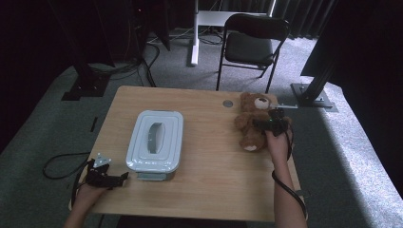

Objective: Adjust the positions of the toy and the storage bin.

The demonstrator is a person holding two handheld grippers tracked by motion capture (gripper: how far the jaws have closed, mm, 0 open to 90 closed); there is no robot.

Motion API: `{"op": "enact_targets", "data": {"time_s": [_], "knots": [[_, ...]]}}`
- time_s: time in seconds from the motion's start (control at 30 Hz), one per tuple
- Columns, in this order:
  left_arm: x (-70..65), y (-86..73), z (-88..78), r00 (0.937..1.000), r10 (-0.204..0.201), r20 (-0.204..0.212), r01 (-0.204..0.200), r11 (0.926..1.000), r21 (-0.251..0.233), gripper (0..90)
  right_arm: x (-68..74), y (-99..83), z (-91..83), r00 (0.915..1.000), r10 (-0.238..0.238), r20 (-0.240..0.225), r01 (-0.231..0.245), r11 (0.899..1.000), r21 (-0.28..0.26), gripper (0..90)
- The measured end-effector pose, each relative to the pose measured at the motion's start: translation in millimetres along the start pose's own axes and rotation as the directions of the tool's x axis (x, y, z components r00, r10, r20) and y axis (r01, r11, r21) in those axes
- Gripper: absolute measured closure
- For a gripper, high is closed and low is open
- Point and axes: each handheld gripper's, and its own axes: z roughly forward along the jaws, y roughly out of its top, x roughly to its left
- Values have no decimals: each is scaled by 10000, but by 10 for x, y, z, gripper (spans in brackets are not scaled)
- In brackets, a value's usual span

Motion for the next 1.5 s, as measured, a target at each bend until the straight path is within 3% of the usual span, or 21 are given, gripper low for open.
{"op": "enact_targets", "data": {"time_s": [0.07,0.27,0.5,0.7,0.77,0.87,1.03,1.3,1.5], "knots": [[23,17,-4,9995,-213,226,214,9997,-81,14,72,15,-58,10000,-12,-12,11,9996,-273,125],[51,78,-9,9999,-106,42,106,9998,-148,14,325,18,-74,9971,-319,-693,285,9984,-490,124],[103,216,19,9998,25,-175,-29,9996,-272,14,730,-37,56,9837,-857,-1581,805,9960,-388,125],[194,364,85,9998,139,-123,-142,9996,-230,14,1088,-130,249,9667,-1117,-2302,1057,9937,-386,131],[210,417,115,9999,98,-59,-100,9995,-305,14,1216,-170,307,9567,-1269,-2618,1206,9919,-401,131],[199,493,156,9997,178,-177,-184,9992,-350,14,1408,-235,419,9409,-1514,-3029,1541,9879,-154,131],[173,588,210,9995,317,-24,-318,9989,-350,14,1689,-380,626,9236,-1886,-3339,2161,9752,469,131],[181,728,364,9993,284,235,-276,9990,-339,14,1927,-496,798,9002,-1764,-3981,2222,9724,714,129],[152,821,441,9988,306,392,-289,9987,-410,14,1980,-483,825,8931,-1732,-4152,2221,9723,722,129]]}}
